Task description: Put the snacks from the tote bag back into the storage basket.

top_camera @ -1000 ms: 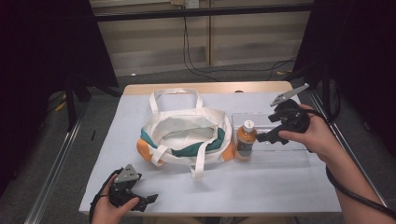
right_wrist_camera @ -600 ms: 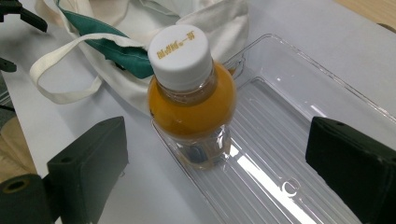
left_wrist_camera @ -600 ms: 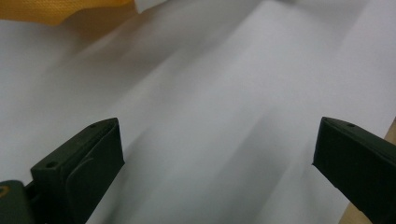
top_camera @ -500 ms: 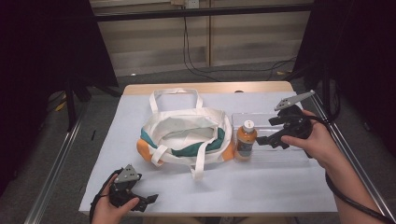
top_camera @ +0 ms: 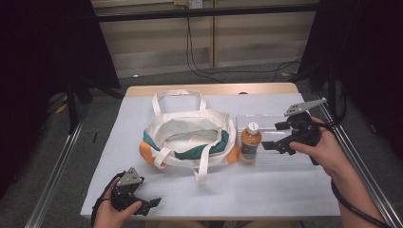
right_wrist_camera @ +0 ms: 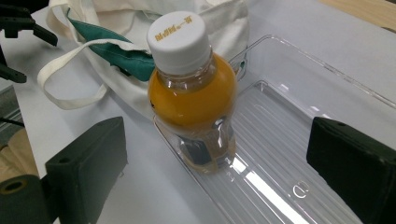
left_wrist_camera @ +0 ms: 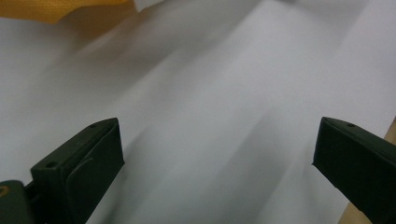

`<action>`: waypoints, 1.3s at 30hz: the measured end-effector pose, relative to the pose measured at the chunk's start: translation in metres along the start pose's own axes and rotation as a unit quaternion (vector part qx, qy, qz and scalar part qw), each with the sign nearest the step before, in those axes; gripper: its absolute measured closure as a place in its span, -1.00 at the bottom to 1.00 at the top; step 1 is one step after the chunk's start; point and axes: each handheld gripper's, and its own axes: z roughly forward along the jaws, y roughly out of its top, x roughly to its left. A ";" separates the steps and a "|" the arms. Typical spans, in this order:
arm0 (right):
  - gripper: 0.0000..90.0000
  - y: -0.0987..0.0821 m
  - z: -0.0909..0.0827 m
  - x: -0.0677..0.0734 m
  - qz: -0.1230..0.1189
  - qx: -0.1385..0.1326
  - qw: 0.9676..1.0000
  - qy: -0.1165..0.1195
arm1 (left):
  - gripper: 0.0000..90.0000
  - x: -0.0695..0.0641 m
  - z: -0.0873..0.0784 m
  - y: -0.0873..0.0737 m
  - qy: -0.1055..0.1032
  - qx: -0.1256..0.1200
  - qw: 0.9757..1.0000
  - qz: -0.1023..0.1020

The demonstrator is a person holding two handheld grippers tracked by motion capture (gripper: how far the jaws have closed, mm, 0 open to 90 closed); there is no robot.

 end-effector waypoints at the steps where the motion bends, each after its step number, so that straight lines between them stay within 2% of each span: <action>1: -0.88 -0.001 0.000 0.000 0.004 -0.001 1.000 0.001 | -0.97 0.000 0.000 0.000 0.000 0.000 1.000 0.000; 12: -0.89 -0.013 0.000 -0.001 0.008 -0.030 1.000 0.005 | -0.97 0.000 0.000 0.000 -0.001 -0.002 1.000 -0.001; 27: -0.89 -0.022 -0.002 0.000 0.004 -0.035 0.999 0.000 | -0.97 0.001 -0.001 0.000 0.001 -0.003 1.000 0.001; 31: -0.89 -0.022 -0.004 0.002 -0.003 -0.038 0.999 -0.009 | -0.97 0.001 -0.002 0.000 0.001 -0.009 1.000 -0.004; 34: -0.89 -0.025 -0.005 0.002 -0.004 -0.039 0.999 -0.011 | -0.97 0.001 -0.003 0.000 0.005 -0.009 1.000 0.001; 39: -0.89 -0.035 -0.009 -0.002 -0.004 -0.035 0.999 -0.018 | -0.97 0.001 -0.004 0.000 0.004 -0.010 1.000 -0.001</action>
